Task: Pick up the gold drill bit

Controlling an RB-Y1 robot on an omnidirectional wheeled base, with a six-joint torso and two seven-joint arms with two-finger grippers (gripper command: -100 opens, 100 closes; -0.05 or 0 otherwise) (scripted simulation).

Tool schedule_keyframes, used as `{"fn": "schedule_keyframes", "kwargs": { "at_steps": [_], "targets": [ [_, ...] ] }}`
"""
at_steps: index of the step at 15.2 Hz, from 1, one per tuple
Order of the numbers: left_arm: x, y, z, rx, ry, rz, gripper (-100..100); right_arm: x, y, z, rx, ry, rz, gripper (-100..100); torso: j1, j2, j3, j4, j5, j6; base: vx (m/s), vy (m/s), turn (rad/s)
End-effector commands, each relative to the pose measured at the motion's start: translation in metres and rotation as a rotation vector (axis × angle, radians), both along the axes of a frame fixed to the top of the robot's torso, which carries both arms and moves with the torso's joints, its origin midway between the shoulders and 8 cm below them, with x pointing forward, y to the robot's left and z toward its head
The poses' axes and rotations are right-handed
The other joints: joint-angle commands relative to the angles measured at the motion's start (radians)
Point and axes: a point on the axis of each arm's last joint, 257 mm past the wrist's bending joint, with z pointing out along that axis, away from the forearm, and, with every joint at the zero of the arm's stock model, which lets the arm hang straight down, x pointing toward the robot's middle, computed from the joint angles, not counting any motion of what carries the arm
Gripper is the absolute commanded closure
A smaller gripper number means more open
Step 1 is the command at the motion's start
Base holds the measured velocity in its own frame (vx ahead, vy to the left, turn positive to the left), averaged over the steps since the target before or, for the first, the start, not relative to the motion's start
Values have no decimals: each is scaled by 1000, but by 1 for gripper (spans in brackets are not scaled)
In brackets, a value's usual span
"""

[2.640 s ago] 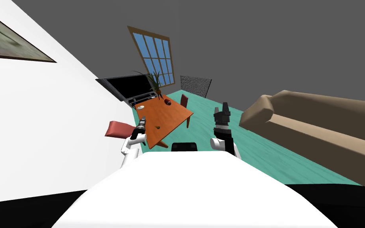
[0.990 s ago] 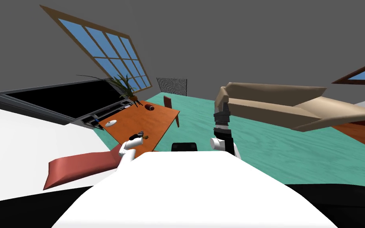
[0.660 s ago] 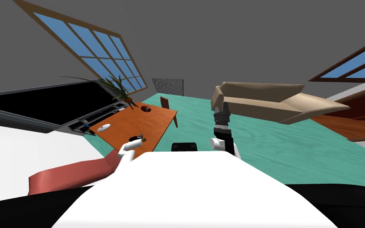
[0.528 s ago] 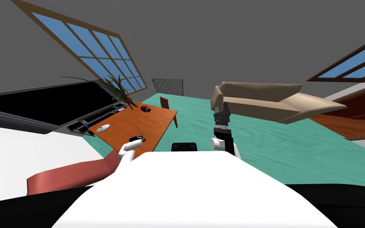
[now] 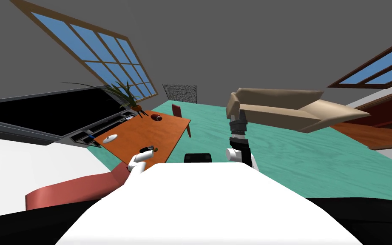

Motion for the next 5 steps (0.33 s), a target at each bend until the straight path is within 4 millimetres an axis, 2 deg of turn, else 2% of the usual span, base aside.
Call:
{"fn": "schedule_keyframes", "kwargs": {
  "at_steps": [1, 4, 5],
  "targets": [
    [0, 0, 0, 0, 0, 0, 100, 0, 0, 0, 0, 0, 0, 0, 0, 0, 0, 0, 0, 0, 0, 0, 0],
    [4, -1, 10, -4, 2, -8, 100, 0, 0, 0, 0, 0, 0, 0, -3, 1, 1, 0, -1, -1, -18, -38, 35],
    [4, 0, 8, -1, -2, -6, 100, 0, 0, 0, 0, 0, 0, 0, -4, 2, 1, 0, -1, -1, -16, -33, 17]
  ]
}}
